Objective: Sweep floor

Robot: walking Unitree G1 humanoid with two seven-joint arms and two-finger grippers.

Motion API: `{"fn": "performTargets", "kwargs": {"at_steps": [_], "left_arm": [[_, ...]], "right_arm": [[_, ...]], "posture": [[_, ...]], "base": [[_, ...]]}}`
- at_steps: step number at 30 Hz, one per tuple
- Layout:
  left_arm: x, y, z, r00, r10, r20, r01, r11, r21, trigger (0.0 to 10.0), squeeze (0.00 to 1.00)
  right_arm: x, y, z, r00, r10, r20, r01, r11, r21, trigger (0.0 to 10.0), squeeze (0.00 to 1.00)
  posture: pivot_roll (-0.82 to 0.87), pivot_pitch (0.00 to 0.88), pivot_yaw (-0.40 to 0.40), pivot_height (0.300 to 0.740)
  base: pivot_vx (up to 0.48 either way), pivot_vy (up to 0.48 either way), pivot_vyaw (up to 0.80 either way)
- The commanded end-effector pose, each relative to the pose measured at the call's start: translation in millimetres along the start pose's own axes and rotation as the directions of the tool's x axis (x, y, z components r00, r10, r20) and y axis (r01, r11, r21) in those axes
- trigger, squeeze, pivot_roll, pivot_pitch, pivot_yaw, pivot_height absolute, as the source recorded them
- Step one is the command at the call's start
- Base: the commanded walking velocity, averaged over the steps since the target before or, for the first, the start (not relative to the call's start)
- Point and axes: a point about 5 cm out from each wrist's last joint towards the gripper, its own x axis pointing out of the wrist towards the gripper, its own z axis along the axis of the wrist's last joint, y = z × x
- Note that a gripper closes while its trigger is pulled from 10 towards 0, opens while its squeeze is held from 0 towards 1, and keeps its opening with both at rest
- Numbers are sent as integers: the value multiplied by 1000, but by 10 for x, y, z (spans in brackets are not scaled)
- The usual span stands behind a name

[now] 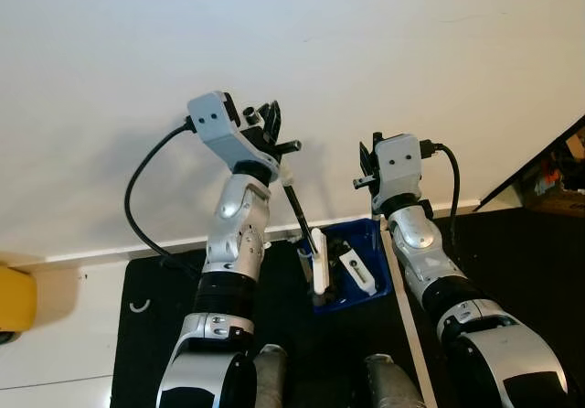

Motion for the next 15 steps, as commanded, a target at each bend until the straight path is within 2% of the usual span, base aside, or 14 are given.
{"fn": "performTargets", "kwargs": {"at_steps": [1, 5, 7, 9, 11, 12, 13, 15], "left_arm": [[-9, -170, 75, 998, -47, 48, 51, 994, -95, 10000, 0], [0, -140, 236, 995, -69, 67, 73, 995, -63, 10000, 0], [-31, -85, 409, 991, -113, 65, 112, 994, 17, 10000, 0], [-105, 20, 509, 990, -139, 20, 135, 983, 126, 10000, 0], [-139, 64, 540, 990, -139, 3, 137, 978, 156, 10000, 0], [-191, 176, 590, 992, -127, -21, 129, 966, 224, 10000, 0], [-191, 176, 590, 992, -127, -21, 129, 966, 224, 10000, 0], [-322, 478, 724, 995, -74, -68, 93, 931, 352, 10000, 0]], "right_arm": [[-94, 77, -149, 998, 13, -65, -11, 999, 31, 10000, 0], [-107, 51, -162, 998, 4, -68, -2, 1000, 27, 10000, 0], [-122, 30, -175, 998, -6, -69, 8, 1000, 27, 10000, 0], [-131, 20, -183, 997, -13, -70, 15, 1000, 26, 10000, 0], [-134, 16, -186, 997, -15, -70, 17, 1000, 25, 10000, 0], [-139, 11, -190, 997, -18, -70, 20, 999, 26, 10000, 0], [-139, 11, -190, 997, -18, -70, 20, 999, 26, 10000, 0], [-148, 4, -196, 997, -24, -70, 26, 999, 26, 10000, 0]], "posture": [[169, 355, 54, 740], [177, 351, 63, 740], [180, 351, 70, 740], [180, 351, 72, 740], [180, 351, 72, 740], [189, 356, 82, 740], [189, 356, 82, 740], [192, 362, 88, 740]], "base": [[0, 0, 0], [0, 0, 0], [0, 0, 0], [0, 0, 0], [0, 0, 0], [0, 0, 0], [0, 0, 0], [0, 0, 0]]}}
